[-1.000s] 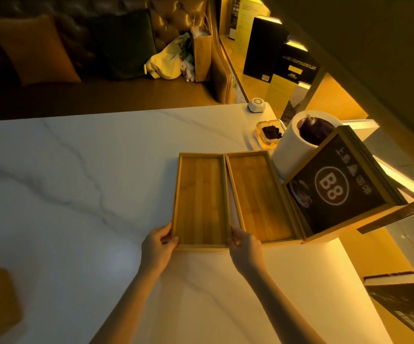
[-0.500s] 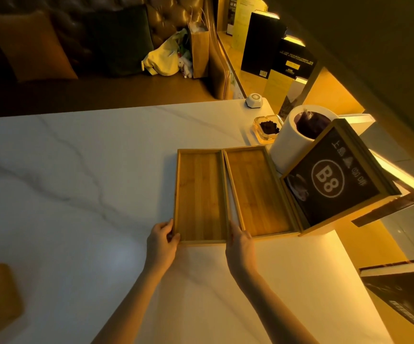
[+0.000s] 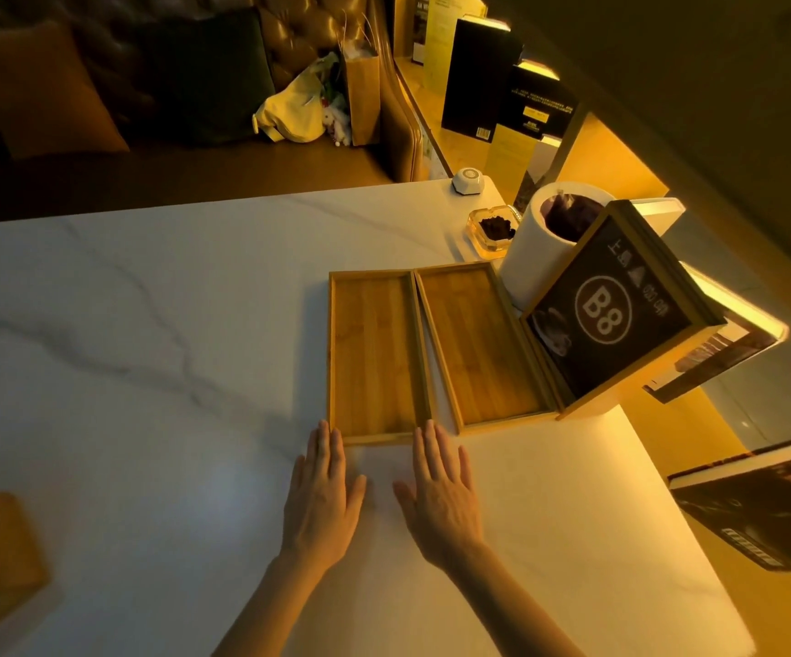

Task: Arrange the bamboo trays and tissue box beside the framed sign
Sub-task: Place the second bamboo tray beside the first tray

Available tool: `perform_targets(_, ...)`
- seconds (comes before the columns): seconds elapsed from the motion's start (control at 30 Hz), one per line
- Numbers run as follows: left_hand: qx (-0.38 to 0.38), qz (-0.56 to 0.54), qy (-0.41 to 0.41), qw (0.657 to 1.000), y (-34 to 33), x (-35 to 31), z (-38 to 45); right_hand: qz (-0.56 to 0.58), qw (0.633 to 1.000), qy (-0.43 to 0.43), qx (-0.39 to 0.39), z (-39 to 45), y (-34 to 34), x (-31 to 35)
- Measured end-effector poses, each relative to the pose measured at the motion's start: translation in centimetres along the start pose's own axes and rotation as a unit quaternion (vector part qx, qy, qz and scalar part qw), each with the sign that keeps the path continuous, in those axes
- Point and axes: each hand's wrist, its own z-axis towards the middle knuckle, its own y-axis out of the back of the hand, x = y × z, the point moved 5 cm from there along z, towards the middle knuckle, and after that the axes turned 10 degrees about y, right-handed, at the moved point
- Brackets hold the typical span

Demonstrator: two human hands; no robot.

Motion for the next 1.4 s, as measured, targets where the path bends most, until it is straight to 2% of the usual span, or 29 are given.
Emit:
perform_targets(0.1, 0.003, 0.001, 0.002, 1.000, -0.1, -0.1, 0.0, -0.008, 1.000, 0.014, -0.006, 0.2, 0.0, -0.2)
perform_targets(0.27, 0.009, 0.004, -0.008, 1.000, -0.2, -0.5, -0.3, -0.024, 0.999, -0.021, 0.017, 0.0, -0.1, -1.1)
perform_targets(0.67, 0.028, 0.007, -0.004, 1.000, -0.5, -1.8, -0.9, -0.009, 0.999, 0.039, 0.034, -0.1, -0.2, -2.7)
perform_targets(0.83, 0.040, -0.002, -0.005, 0.999, -0.5, -2.2, -1.1, -0.041, 0.998, 0.006, 0.047, -0.2, -0.3, -3.3)
perform_targets(1.23, 0.056, -0.028, -0.007, 0.998, -0.6, -2.9, -1.5, -0.006, 0.998, 0.056, 0.018, -0.3, -0.1, -3.9)
perform_targets(1.4, 0.049, -0.033, -0.005, 0.998, -0.7, -2.8, -1.5, -0.024, 0.999, 0.040, 0.026, -0.2, 0.1, -3.9)
